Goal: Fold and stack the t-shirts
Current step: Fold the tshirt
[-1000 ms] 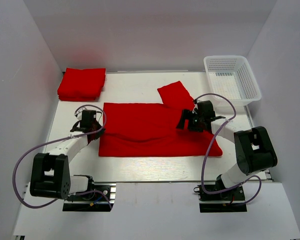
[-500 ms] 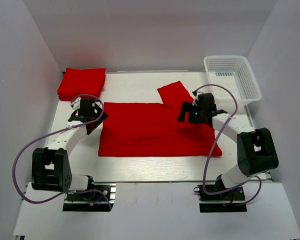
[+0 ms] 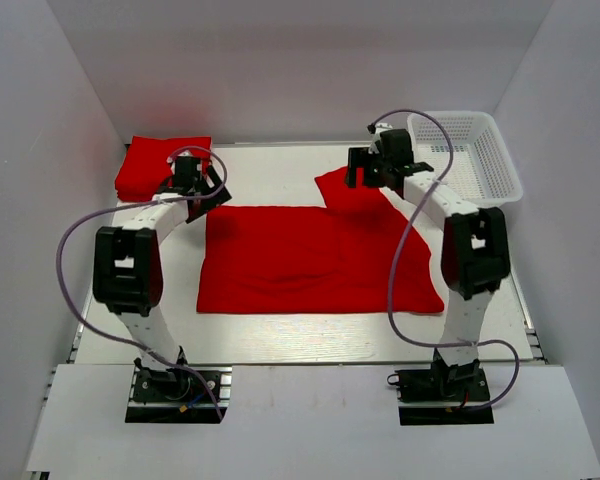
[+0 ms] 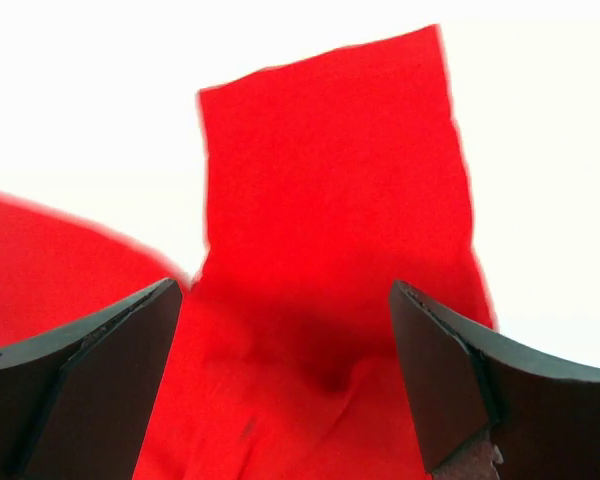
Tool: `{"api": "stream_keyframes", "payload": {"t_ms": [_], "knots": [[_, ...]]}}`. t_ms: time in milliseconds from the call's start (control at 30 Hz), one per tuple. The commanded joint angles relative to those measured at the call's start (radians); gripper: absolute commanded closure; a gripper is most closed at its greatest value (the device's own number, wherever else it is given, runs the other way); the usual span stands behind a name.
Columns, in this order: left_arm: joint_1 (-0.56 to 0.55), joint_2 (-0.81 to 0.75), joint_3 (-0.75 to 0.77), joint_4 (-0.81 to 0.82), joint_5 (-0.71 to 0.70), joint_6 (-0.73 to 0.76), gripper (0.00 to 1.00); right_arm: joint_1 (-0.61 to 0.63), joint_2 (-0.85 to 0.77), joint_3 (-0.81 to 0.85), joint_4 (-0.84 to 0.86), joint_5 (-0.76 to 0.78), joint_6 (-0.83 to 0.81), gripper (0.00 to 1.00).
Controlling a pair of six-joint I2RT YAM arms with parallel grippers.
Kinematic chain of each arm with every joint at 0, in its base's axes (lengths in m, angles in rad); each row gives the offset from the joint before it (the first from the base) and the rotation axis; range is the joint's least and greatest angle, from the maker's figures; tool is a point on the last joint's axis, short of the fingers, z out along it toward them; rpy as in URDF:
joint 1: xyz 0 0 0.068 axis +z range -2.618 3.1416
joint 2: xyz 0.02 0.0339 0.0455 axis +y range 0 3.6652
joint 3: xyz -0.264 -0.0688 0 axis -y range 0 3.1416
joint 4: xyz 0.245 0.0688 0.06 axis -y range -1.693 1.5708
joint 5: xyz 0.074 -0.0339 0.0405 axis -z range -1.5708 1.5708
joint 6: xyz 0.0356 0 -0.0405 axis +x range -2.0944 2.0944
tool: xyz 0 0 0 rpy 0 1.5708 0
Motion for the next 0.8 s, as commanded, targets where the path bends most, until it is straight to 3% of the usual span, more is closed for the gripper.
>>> {"api": "stream_keyframes", "payload": {"t_ms": [0,133,367,533,767], "knots": [[-0.007,0.073,0.100,-0.004,0.007,0.065,0.00,-0.023,0.126,0.208,-0.032,0.085,-0.009,0.10],[0.004,0.191,0.180,-0.027,-0.030,0.074,0.00,-0.043,0.313,0.449,-0.078,0.073,0.007,0.10],[0.004,0.270,0.208,0.021,-0.047,0.074,0.00,-0.063,0.456,0.503,0.087,0.089,0.011,0.10],[0.004,0.330,0.245,-0.011,-0.047,0.065,0.00,-0.069,0.591,0.615,0.071,0.056,0.002,0.10],[0.004,0.330,0.179,0.024,-0.009,0.056,0.16,-0.069,0.660,0.684,0.039,-0.052,0.008,0.10]]}}
